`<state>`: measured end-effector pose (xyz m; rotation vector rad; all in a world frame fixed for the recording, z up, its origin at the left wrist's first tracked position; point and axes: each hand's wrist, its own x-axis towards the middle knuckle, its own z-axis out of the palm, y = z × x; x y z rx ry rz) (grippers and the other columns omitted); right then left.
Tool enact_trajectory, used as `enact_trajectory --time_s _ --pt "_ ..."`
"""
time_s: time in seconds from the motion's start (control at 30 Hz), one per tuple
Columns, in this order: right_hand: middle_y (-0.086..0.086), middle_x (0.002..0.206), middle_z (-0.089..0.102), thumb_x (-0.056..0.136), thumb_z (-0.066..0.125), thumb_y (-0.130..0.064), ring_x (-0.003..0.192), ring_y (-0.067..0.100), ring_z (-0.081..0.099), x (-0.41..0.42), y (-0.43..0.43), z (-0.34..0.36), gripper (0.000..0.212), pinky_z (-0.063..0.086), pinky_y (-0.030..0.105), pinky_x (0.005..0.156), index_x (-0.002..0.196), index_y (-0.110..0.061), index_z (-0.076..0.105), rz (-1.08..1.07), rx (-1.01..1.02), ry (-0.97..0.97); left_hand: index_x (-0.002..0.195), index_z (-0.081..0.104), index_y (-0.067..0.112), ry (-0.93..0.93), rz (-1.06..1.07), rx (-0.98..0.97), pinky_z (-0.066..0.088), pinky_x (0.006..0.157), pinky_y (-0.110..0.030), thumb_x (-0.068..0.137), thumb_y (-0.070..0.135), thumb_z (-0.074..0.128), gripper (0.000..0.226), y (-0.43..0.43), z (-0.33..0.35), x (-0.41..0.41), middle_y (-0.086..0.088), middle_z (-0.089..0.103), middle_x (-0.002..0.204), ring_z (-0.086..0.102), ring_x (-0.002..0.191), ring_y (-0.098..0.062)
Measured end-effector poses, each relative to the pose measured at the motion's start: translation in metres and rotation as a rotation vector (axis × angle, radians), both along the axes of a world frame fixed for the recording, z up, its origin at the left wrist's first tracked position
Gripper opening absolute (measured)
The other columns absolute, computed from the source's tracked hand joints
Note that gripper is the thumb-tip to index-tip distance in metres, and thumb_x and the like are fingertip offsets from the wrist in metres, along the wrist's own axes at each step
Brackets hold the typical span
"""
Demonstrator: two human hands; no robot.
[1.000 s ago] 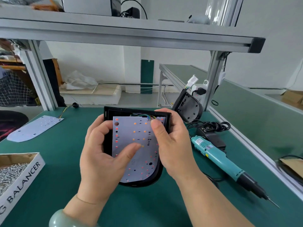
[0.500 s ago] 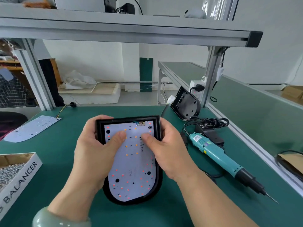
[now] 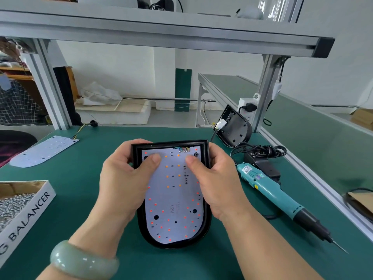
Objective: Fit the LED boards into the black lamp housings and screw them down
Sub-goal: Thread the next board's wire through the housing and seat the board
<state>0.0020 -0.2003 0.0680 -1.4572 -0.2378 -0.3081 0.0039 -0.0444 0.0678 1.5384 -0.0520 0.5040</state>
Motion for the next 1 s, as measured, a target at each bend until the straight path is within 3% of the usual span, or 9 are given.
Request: enact_trajectory --time_s 0.17,0.3,0.47,0.53,0.6,0.67,0.77,0.87,1.0 --pt "-0.006 0.080 0.072 0.087 0.065 -0.003 0.073 0.010 0.067 0.000 -0.004 0.000 0.014 0.056 0.024 0.067 0.091 -0.015 0.067 -0.051 0.062 0.031 0.080 0.066 0.028 0.142 0.013 -0.013 0.058 0.068 -0.041 0.082 0.030 0.072 0.007 -0.008 -0.009 0.000 0.008 0.071 0.077 0.067 0.074 -0.018" --pt "-0.012 0.085 0.072 0.082 0.069 -0.004 0.077 0.004 0.067 -0.001 -0.007 0.000 0.029 0.052 0.016 0.066 0.099 -0.027 0.064 -0.060 -0.060 -0.009 0.074 0.062 0.022 0.079 0.082 0.218 0.043 0.042 -0.012 0.082 0.029 0.070 0.013 -0.008 -0.003 -0.002 0.015 0.067 0.072 0.056 0.052 0.000" --pt "-0.003 0.084 0.074 0.076 0.074 -0.003 0.078 0.016 0.071 0.000 -0.006 0.000 0.027 0.058 0.031 0.071 0.089 -0.026 0.066 -0.109 -0.062 0.030 0.074 0.061 0.025 0.083 0.079 0.244 0.043 0.043 -0.010 0.077 0.034 0.071 0.014 -0.008 -0.002 -0.002 0.019 0.067 0.072 0.058 0.054 0.002" --pt "-0.001 0.084 0.074 0.077 0.074 -0.002 0.078 0.019 0.071 0.002 -0.009 0.001 0.025 0.059 0.036 0.073 0.088 -0.024 0.066 -0.139 -0.017 0.041 0.083 0.064 0.026 0.188 -0.088 0.174 0.054 0.055 -0.019 0.072 0.036 0.078 0.021 -0.009 -0.004 -0.006 0.017 0.071 0.075 0.066 0.063 -0.001" --pt "0.000 0.088 0.074 0.079 0.073 -0.003 0.082 0.020 0.071 0.005 -0.015 0.002 0.024 0.058 0.038 0.077 0.093 -0.022 0.066 -0.162 0.029 0.041 0.086 0.068 0.022 0.315 -0.239 0.139 0.060 0.071 -0.039 0.068 0.035 0.077 0.024 -0.012 -0.008 -0.011 0.010 0.075 0.080 0.072 0.074 -0.015" --pt "-0.005 0.100 0.072 0.083 0.072 -0.010 0.088 0.010 0.070 0.006 -0.016 0.001 0.029 0.056 0.032 0.082 0.107 -0.023 0.062 -0.144 0.023 0.027 0.080 0.069 0.021 0.320 -0.166 0.162 0.059 0.074 -0.047 0.075 0.026 0.078 0.012 -0.011 -0.010 -0.009 0.007 0.075 0.077 0.073 0.074 -0.021" --pt "-0.017 0.106 0.063 0.081 0.074 -0.031 0.076 -0.011 0.061 0.003 -0.015 -0.005 0.041 0.048 0.008 0.069 0.117 -0.026 0.054 -0.158 -0.150 0.065 0.075 0.068 0.020 0.284 -0.018 0.070 0.059 0.071 -0.046 0.081 0.019 0.075 0.009 -0.005 -0.007 -0.001 0.007 0.074 0.071 0.071 0.069 -0.022" --pt "-0.019 0.086 0.071 0.080 0.072 -0.027 0.073 -0.005 0.064 0.000 -0.010 -0.007 0.013 0.048 0.011 0.062 0.091 -0.029 0.064 -0.077 -0.464 0.120 0.073 0.067 0.020 0.280 0.033 0.052 0.060 0.066 -0.041 0.081 0.020 0.075 0.011 0.000 -0.008 0.003 0.011 0.073 0.068 0.070 0.061 -0.015" --pt "-0.007 0.078 0.072 0.083 0.067 -0.015 0.069 0.007 0.065 0.001 -0.008 -0.007 0.004 0.050 0.016 0.062 0.084 -0.019 0.067 -0.113 -0.419 0.105 0.089 0.069 0.019 0.318 -0.148 0.026 0.058 0.075 -0.040 0.077 0.014 0.078 0.017 0.001 -0.014 -0.001 0.004 0.076 0.082 0.073 0.080 -0.022"
